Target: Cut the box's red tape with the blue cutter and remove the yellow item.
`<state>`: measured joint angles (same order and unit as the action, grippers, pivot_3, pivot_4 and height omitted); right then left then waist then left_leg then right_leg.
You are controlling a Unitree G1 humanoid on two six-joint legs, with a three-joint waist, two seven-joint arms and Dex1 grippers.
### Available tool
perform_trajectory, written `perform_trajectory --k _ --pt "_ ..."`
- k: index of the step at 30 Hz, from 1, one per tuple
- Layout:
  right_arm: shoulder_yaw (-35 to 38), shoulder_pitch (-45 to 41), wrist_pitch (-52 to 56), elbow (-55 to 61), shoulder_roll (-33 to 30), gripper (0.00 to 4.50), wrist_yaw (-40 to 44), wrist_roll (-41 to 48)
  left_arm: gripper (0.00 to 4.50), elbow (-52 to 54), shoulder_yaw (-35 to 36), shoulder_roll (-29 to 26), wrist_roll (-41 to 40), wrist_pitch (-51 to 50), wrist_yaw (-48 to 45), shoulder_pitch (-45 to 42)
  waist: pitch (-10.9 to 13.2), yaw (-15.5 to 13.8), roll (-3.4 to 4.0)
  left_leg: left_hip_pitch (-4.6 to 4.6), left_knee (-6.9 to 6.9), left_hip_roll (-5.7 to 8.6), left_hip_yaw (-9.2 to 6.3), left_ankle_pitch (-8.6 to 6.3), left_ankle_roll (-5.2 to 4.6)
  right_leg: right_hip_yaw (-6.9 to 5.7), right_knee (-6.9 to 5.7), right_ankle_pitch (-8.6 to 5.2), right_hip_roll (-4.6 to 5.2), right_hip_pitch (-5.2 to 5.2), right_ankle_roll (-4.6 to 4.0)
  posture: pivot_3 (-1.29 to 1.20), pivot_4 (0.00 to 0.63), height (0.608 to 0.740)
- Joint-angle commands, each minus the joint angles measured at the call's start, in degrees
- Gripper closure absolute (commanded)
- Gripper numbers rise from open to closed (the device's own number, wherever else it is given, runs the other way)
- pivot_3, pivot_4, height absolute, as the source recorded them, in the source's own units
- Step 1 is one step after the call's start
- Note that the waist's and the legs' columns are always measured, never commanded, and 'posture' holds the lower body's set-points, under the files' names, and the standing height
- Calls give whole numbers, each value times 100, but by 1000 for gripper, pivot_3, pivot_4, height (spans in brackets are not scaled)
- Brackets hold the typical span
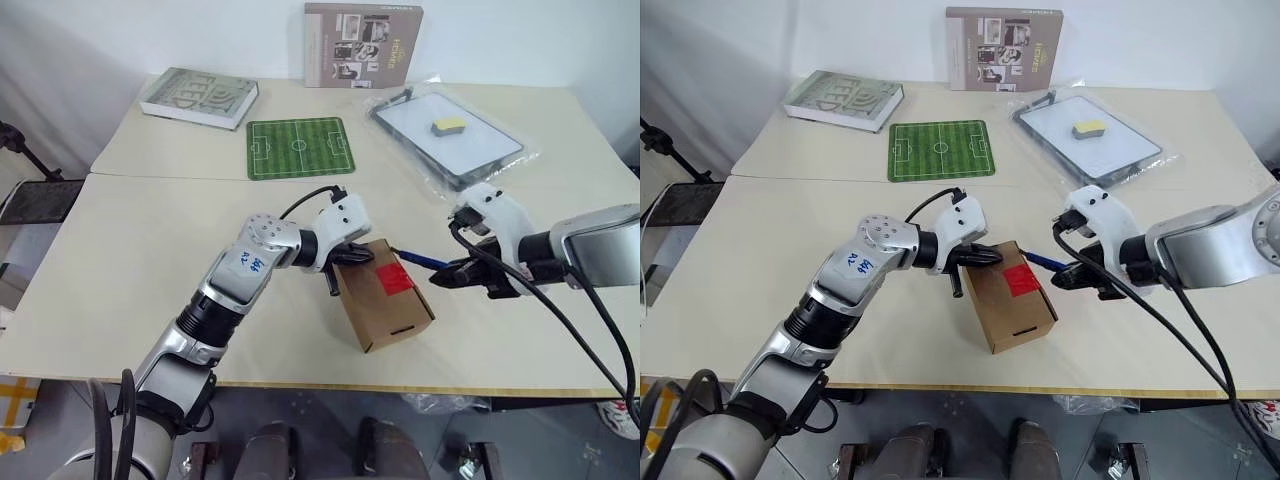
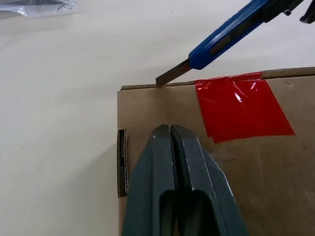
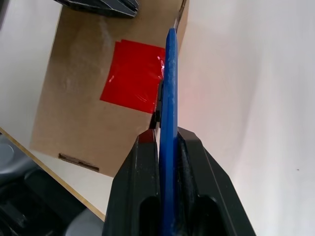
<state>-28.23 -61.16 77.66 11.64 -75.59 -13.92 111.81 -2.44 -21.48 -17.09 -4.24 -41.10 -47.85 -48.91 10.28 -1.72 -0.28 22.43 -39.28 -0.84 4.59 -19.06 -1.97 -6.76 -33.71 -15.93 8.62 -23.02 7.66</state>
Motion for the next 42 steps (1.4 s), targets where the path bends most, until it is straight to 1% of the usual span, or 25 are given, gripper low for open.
perform_trajectory --k 1,5,12,19,25,29,35,39,42 --pt "-269 -272 267 -95 71 4359 172 119 4437 -85 -265 31 104 -149 30 160 0 -3 0 0 0 0 -1 0 0 0 0 0 0 0 0 0 150 740" --pt "-540 -606 485 -240 72 4359 322 119 4437 -45 -250 39 95 -179 62 190 0 -5 0 0 -1 0 0 -1 -2 0 -1 0 0 0 0 0 150 740" --pt "-1025 -1260 867 -312 -4 4359 831 119 4437 77 -249 14 82 -245 101 268 0 0 0 1 -1 -1 -1 -3 -5 0 1 0 1 -1 0 0 150 740" --pt "-1276 -1320 784 -573 231 4359 564 119 4437 204 -240 -1 65 -311 150 332 -1 13 1 0 -2 -1 1 -6 -6 0 -2 0 1 -1 0 0 150 740" --pt "-1326 -1422 816 -950 492 4359 316 119 4437 306 -241 3 45 -354 191 383 -1 25 1 -2 -7 -2 3 -6 -6 0 -7 0 0 -1 -1 0 150 740" --pt "-1365 -1586 964 -1129 541 4359 345 119 4437 347 -245 28 37 -391 212 390 -2 28 2 -2 -22 -7 7 -6 -6 3 -16 1 -1 -1 -2 0 150 740" --pt "-1644 -1917 1325 -983 319 4359 1025 119 4437 387 -288 55 54 -427 236 424 -2 14 2 10 -26 -7 7 -11 -8 7 -16 1 0 -14 -3 0 150 740" --pt "-1904 -2006 1466 -744 30 4359 1334 119 4437 370 -315 54 88 -437 261 423 -3 3 5 69 -50 -5 2 -16 -12 -1 -21 2 0 -61 -2 0 150 740" --pt "-2029 -1962 1468 -536 -193 4359 1486 119 4437 357 -326 43 99 -434 269 422 -3 -1 5 76 -62 -4 2 -21 -17 -8 -20 3 0 -60 -1 0 150 740"
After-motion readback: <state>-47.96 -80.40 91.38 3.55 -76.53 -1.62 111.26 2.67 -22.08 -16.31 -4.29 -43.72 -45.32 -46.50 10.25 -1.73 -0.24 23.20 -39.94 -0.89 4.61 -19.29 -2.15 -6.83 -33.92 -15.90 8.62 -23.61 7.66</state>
